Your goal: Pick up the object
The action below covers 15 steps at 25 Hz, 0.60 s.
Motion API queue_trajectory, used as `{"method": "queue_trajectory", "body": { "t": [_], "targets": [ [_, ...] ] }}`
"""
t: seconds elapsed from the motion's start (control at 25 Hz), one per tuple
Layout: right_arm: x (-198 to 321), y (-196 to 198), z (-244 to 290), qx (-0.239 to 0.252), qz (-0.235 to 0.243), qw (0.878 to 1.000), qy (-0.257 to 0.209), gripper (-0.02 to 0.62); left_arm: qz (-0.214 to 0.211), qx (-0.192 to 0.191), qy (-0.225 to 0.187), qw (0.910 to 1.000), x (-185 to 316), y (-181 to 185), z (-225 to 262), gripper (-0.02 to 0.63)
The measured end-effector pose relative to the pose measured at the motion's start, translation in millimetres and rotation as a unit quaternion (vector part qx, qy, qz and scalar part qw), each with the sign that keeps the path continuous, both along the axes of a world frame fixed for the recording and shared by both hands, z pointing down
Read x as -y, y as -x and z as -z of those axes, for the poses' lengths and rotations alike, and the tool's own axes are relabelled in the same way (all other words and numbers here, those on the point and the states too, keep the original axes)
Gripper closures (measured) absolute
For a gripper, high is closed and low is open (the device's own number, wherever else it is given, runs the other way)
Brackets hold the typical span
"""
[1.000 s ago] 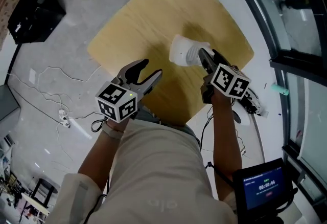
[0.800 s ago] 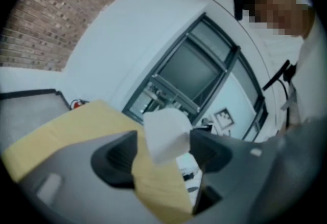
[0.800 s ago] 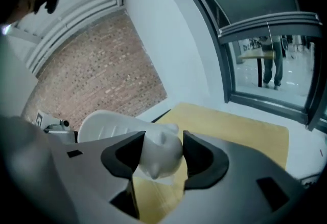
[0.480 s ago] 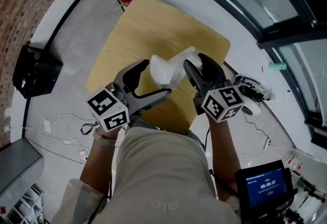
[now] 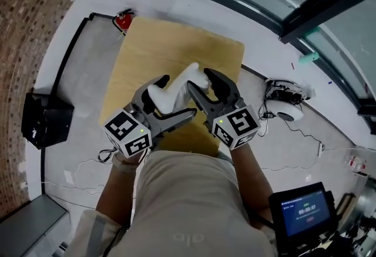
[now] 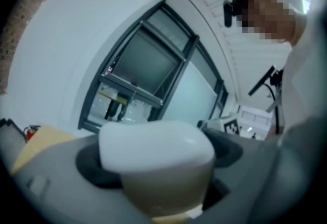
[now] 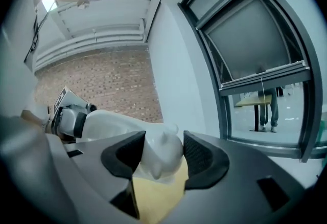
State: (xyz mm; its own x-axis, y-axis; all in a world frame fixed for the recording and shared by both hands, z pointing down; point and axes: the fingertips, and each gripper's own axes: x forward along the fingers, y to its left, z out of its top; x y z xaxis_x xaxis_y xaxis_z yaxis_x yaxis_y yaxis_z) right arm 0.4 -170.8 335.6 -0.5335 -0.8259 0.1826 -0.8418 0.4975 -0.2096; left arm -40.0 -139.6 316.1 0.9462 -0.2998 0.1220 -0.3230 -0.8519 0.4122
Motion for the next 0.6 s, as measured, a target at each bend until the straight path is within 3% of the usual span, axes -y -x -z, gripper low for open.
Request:
{"method": "queue_trajectory", "body": {
  "t": [0.12,0.28,0.44,0.6],
  "targets": [
    [1.0,-7.1,3.3,-0.011,-0.016,1.000,-0.005,0.370,0.002,0.024,-0.030,0.9993,0.0,-9.2,2.9,0.123],
    [0.6,-12.1,4.4,-0.090,-0.025,0.995,-0.022,0.371,0.002,0.081,-0.114,0.9901,-2.9,-23.4,6.7,0.129],
    [0.0,-11.2,24.1,-0.107,-0.007,0.991,-0.085,0.376,-0.007,0.066,-0.163,0.9844,-6.7,-30.3,26.3,0.132],
    [0.3,-9.3,26.0,-0.091,-0.003,0.993,-0.080,0.388,-0.011,0.066,-0.169,0.9834,-6.5,-29.9,28.0,0.133]
  ]
}}
